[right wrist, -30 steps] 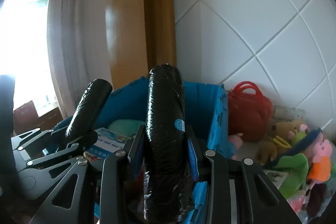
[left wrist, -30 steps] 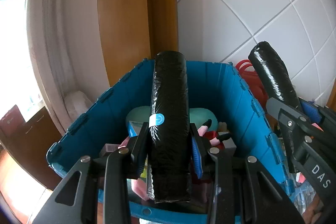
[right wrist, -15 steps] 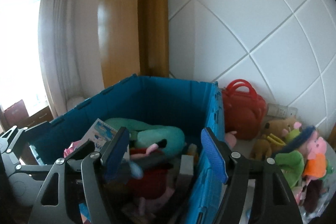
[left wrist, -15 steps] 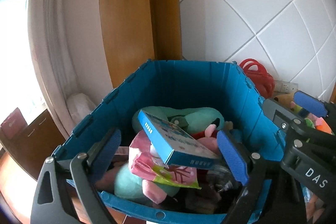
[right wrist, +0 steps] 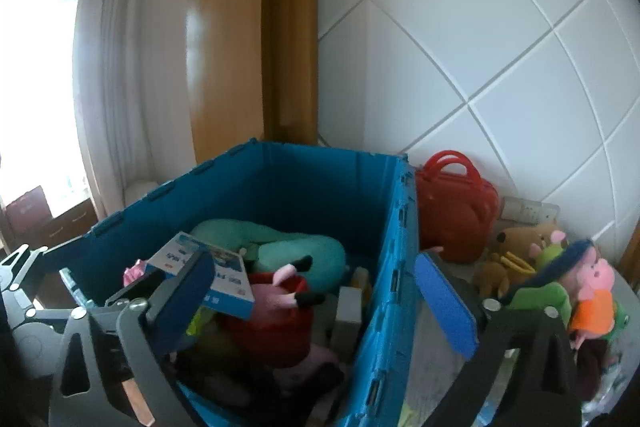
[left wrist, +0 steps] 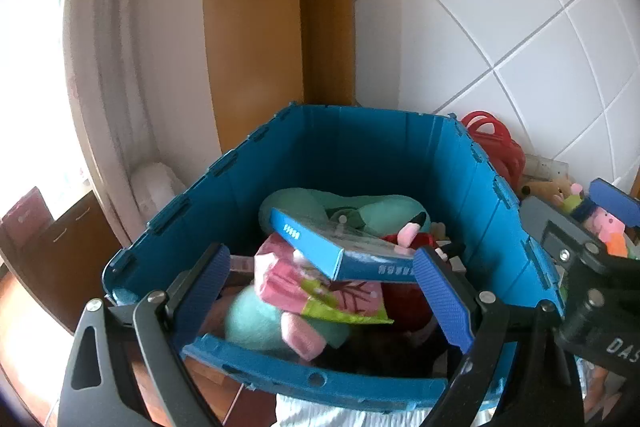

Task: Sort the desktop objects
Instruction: 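Move both tools away from the crate back over the table pile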

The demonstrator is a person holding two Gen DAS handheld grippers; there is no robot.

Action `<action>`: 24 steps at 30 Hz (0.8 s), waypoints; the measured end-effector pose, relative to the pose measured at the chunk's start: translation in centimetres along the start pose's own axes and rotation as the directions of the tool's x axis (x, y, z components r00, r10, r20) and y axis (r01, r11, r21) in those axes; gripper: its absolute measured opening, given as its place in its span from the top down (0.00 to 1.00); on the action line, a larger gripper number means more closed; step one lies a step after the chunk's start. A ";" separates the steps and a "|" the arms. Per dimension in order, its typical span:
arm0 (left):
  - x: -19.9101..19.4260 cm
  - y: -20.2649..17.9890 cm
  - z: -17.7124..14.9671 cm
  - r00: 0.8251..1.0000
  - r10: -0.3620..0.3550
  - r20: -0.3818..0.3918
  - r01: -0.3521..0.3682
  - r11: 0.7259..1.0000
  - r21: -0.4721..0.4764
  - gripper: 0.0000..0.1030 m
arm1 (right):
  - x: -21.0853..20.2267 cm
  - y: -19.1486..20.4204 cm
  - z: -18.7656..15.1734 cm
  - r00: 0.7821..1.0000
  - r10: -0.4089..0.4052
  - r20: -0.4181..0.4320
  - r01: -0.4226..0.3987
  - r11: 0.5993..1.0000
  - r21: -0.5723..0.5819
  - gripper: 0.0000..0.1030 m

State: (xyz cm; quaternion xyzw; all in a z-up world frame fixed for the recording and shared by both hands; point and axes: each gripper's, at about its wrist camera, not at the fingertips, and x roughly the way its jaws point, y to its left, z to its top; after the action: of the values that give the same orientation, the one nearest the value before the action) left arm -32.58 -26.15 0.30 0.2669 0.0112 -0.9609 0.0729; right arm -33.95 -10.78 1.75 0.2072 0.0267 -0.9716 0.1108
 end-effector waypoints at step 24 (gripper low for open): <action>-4.3 -1.1 -2.8 1.000 -0.010 0.018 0.010 1.000 -0.009 0.09 | -4.9 -1.7 -2.7 1.000 -0.012 0.014 0.012 1.000 0.011 0.00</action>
State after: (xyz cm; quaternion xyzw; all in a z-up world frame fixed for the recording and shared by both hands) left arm -27.63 -24.35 0.08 0.2580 0.0165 -0.9635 0.0693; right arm -28.89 -7.88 1.29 0.2008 0.0218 -0.9739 0.1041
